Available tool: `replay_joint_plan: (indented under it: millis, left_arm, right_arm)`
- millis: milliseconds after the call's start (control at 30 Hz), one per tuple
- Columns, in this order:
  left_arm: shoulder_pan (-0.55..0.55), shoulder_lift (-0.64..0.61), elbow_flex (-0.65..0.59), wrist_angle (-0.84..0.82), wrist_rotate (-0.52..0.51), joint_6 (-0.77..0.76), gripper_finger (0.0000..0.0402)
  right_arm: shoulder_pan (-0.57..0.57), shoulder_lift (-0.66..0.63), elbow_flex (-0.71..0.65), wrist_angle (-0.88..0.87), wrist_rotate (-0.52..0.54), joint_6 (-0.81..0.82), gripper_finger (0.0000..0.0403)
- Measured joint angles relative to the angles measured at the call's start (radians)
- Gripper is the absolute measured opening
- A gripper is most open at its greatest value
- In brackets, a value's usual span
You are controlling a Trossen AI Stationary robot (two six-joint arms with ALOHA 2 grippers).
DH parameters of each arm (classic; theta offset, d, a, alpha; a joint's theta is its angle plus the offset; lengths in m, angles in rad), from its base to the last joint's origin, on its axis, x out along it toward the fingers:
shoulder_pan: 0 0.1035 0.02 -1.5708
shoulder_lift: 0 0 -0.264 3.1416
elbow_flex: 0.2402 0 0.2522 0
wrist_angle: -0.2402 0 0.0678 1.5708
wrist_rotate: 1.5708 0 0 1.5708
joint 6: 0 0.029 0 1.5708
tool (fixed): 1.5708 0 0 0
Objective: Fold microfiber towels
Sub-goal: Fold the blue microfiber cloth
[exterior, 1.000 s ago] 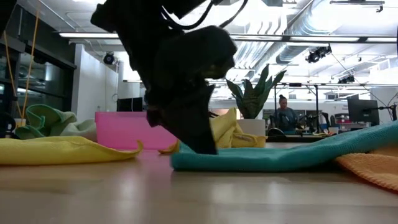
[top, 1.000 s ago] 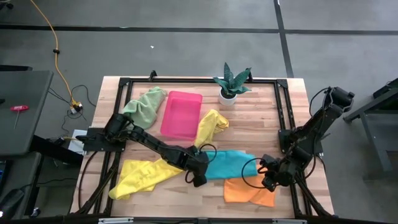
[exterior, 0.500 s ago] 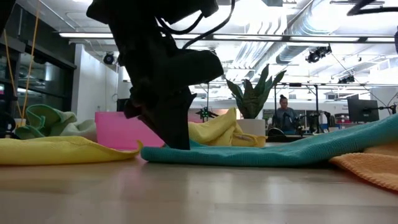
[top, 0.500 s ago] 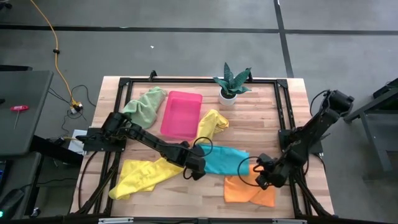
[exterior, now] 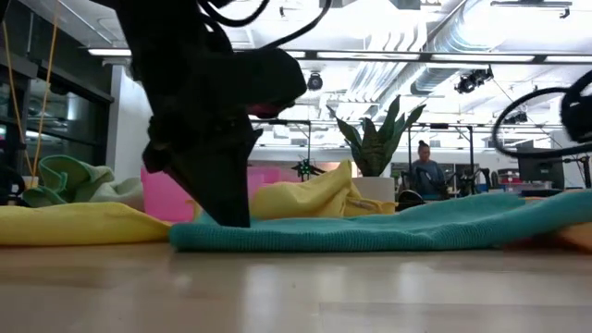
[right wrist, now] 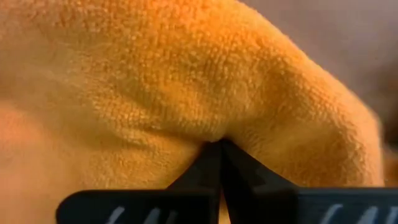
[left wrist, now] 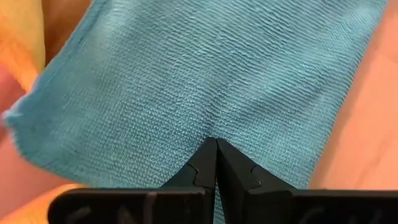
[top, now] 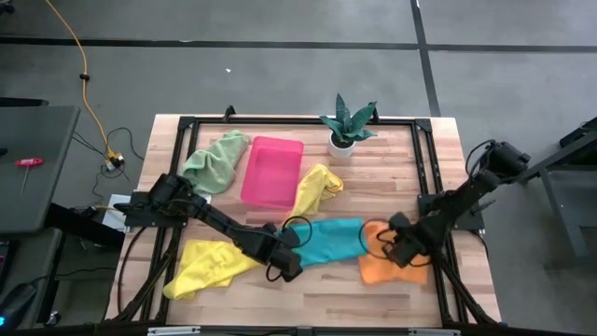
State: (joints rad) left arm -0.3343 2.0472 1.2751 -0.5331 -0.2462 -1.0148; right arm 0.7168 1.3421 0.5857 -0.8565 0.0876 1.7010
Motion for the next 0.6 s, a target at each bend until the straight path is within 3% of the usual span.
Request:
replay_joint_plan:
  millis: [133,367,600]
  left_arm:
    - [-0.012,0.000,0.000,0.004,0.000,-0.007,0.0000]
    - [-0.014,0.000,0.000,0.009,0.000,-0.007,0.0000]
    - [-0.014,0.000,0.000,0.010,0.000,-0.004,0.0000]
  right_arm:
    - [-0.109,-0.024,-0.001,-0.107,0.096,-0.009,0.0000]
    - [-0.357,-0.027,-0.001,-0.088,0.254,-0.139,0.0000]
    - [-0.663,-0.027,-0.001,-0.041,0.332,-0.411,0.0000]
